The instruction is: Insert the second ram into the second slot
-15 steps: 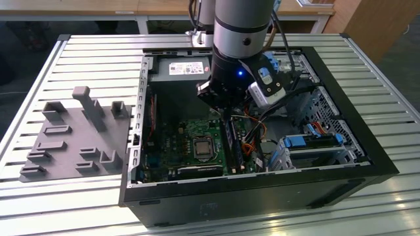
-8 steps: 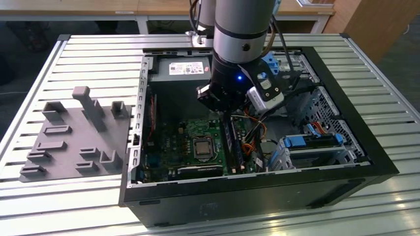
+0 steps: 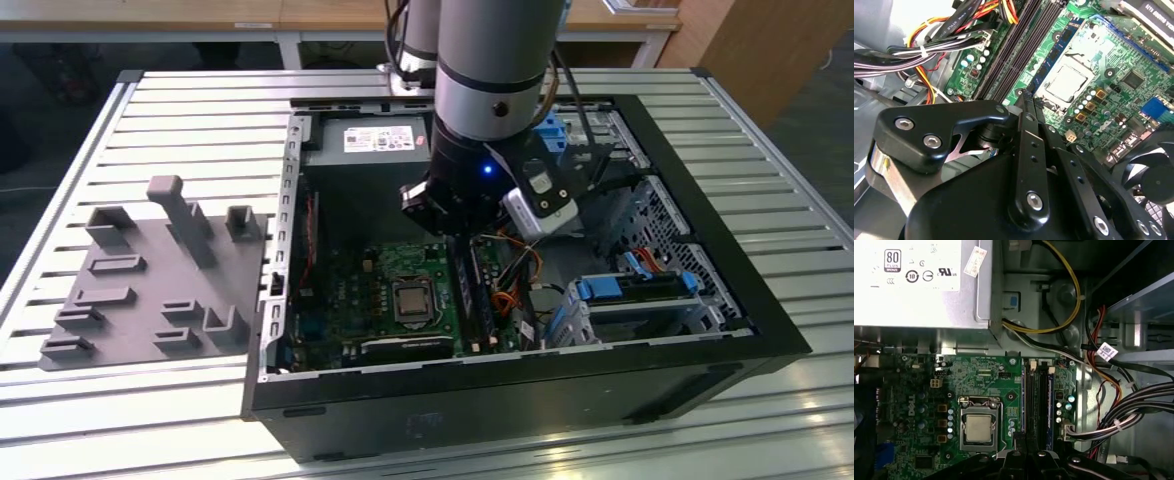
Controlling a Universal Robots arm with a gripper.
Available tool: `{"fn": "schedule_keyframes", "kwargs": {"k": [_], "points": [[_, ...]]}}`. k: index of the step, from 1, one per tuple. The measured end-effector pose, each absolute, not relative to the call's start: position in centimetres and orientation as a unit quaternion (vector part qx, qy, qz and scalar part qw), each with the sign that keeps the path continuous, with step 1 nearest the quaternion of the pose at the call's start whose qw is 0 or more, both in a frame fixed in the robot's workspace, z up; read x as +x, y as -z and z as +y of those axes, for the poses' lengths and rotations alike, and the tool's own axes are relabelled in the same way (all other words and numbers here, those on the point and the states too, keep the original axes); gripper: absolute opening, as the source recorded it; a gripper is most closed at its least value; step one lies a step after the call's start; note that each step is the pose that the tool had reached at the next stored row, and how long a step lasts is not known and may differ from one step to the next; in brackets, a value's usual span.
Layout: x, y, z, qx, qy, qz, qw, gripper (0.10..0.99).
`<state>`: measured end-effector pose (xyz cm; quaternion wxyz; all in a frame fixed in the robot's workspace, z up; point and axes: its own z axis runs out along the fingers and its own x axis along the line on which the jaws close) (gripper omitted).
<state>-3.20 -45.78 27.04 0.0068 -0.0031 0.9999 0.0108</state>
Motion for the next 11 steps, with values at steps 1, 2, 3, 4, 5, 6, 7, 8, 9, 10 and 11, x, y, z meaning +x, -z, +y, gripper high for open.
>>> {"fn": "schedule_keyframes", "kwargs": {"k": [1,2,3,4,5,6,7,8,9,10,11], "points": [[-3.2,-26.9,-45.8,-0.003,-0.011,1.000,0.007,0.114],[-3.2,-26.8,-45.8,-0.003,-0.011,1.000,0.007,0.114],[-3.2,-26.6,-45.8,-0.003,-0.011,1.000,0.007,0.114],[-3.2,-26.4,-45.8,-0.003,-0.011,1.000,0.007,0.114],[-3.2,-26.3,-45.8,-0.003,-0.011,1.000,0.007,0.114],[-3.1,-26.2,-45.8,-0.003,-0.011,1.000,0.007,0.114],[-3.1,-26.1,-45.8,-0.003,-0.011,1.000,0.007,0.114],[-3.1,-26.0,-45.8,-0.003,-0.011,1.000,0.007,0.114],[-3.1,-26.0,-45.8,-0.003,-0.011,1.000,0.007,0.114],[-3.1,-25.9,-45.8,-0.003,-0.011,1.000,0.006,0.114],[-3.1,-25.9,-45.8,-0.003,-0.011,1.000,0.006,0.114]]}}
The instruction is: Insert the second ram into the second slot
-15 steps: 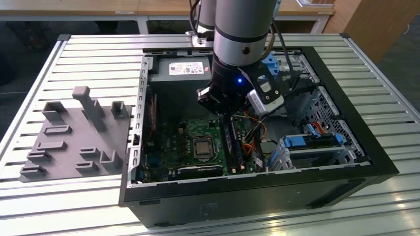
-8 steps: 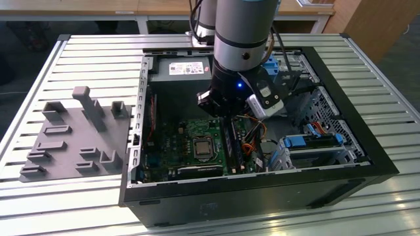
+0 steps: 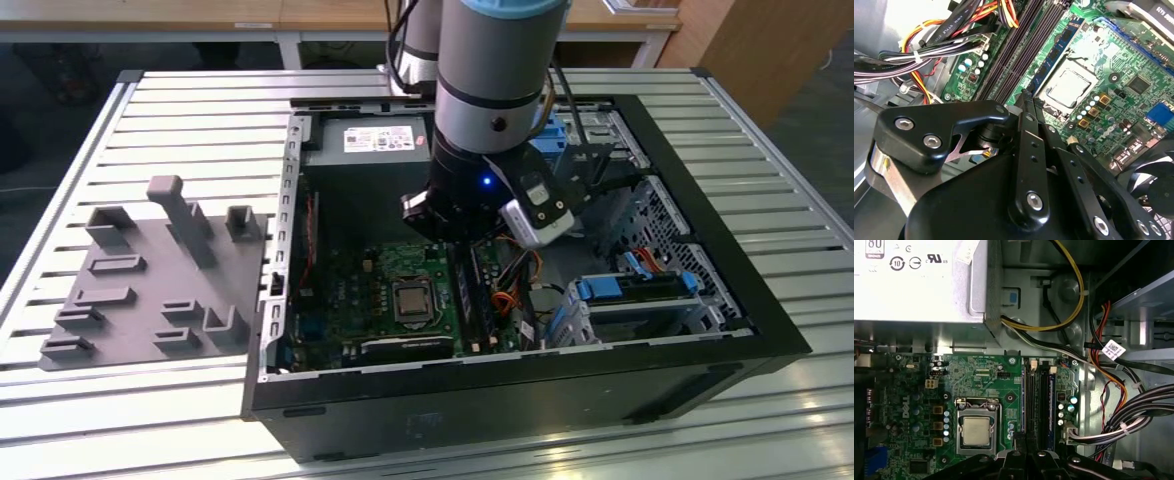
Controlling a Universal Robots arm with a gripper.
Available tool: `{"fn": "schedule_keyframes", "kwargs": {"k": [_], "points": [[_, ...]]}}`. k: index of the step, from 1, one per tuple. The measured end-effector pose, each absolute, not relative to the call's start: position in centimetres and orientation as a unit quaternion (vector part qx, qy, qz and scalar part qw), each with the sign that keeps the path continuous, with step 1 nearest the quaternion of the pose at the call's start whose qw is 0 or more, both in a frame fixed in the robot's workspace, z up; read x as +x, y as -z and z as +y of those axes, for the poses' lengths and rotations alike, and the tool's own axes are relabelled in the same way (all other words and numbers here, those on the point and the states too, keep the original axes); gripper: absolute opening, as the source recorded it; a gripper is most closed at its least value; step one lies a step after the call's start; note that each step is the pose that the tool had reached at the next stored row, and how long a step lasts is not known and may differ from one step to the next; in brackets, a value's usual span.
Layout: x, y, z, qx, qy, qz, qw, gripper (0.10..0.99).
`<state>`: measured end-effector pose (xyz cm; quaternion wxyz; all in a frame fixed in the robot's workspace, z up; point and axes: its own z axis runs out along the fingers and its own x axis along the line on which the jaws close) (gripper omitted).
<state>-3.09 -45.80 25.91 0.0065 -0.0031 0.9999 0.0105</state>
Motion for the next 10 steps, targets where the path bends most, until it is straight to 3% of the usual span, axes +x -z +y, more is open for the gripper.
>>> {"fn": "schedule_keyframes", "kwargs": {"k": [10], "points": [[-3.04,-25.79,-45.80,-0.003,-0.011,1.000,0.006,0.114]]}}
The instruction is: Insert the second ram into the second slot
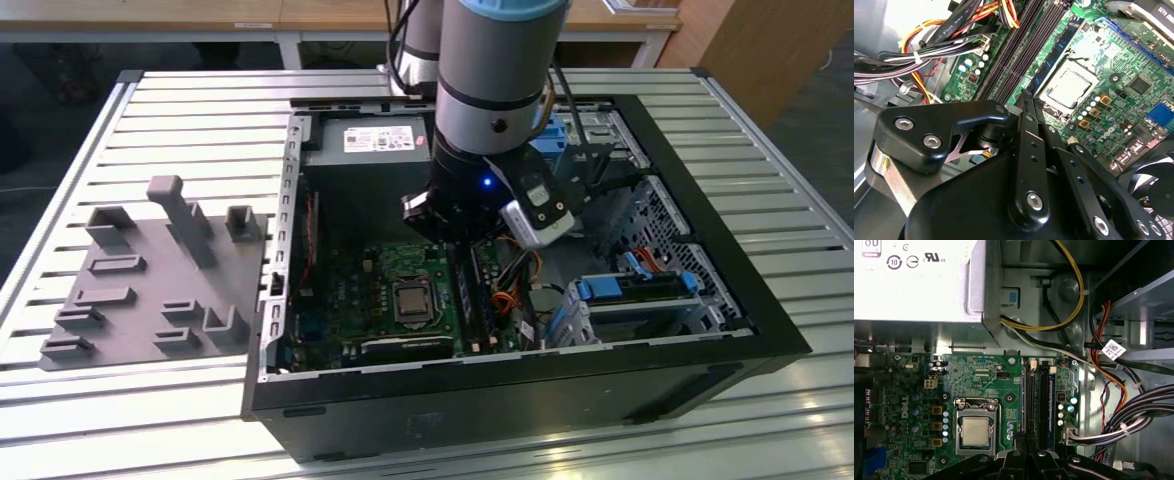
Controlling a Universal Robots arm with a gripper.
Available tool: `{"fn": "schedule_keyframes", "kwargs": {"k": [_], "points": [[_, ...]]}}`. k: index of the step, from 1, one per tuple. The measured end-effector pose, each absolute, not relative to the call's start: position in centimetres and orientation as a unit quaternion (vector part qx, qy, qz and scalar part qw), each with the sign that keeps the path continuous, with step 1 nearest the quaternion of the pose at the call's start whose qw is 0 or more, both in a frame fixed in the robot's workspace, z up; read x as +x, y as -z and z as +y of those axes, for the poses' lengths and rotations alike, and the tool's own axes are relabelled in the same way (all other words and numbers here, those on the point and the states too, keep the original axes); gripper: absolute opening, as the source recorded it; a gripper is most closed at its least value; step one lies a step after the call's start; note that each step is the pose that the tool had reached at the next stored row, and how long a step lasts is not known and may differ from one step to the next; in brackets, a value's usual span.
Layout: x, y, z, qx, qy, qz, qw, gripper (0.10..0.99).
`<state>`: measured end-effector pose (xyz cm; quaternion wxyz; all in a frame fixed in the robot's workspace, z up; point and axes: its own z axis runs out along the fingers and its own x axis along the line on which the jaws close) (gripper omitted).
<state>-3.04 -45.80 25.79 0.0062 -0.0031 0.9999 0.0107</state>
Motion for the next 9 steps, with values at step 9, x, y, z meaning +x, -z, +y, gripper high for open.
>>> {"fn": "schedule_keyframes", "kwargs": {"k": [9], "points": [[-3.04,-25.50,-45.82,-0.003,-0.011,1.000,0.006,0.114]]}}
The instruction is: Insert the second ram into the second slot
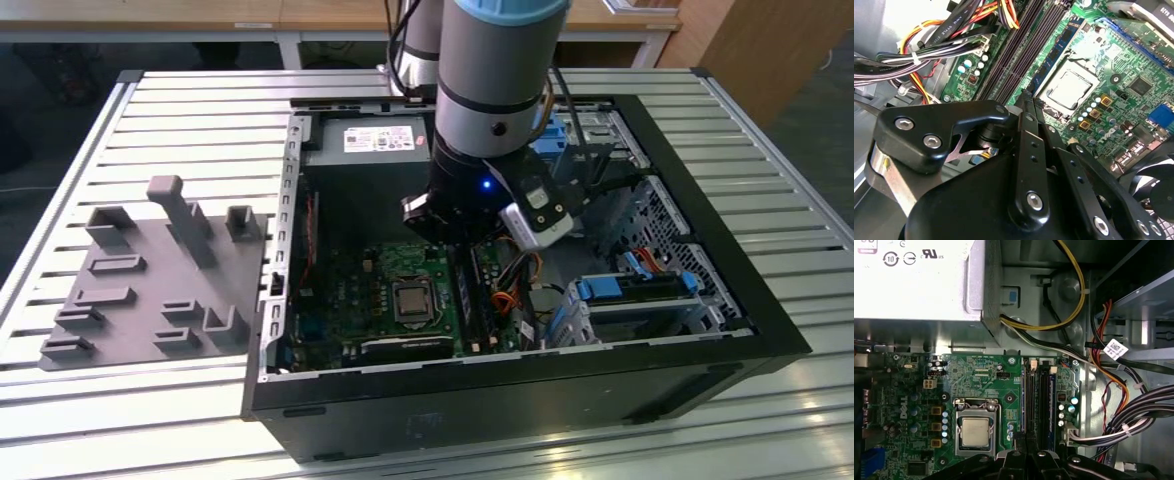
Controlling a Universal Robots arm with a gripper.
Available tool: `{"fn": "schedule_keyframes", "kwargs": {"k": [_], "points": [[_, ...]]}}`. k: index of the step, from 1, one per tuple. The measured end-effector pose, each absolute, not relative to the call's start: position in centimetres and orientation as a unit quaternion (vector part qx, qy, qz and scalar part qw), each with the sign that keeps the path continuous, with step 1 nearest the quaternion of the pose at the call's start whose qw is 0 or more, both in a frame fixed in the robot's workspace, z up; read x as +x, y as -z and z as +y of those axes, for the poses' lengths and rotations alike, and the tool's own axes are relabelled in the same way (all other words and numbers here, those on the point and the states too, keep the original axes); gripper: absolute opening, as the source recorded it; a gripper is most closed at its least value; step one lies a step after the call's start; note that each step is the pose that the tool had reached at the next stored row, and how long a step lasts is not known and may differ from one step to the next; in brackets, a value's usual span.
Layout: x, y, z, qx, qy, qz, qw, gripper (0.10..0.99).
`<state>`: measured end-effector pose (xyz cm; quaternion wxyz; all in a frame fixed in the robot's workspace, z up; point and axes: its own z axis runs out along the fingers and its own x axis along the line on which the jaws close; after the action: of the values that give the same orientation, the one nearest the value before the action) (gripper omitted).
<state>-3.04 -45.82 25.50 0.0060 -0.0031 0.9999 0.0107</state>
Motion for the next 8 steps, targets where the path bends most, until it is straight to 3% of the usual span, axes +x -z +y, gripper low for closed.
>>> {"fn": "schedule_keyframes", "kwargs": {"k": [8], "points": [[-2.97,-25.26,-45.93,-0.003,-0.011,1.000,0.003,0.114]]}}
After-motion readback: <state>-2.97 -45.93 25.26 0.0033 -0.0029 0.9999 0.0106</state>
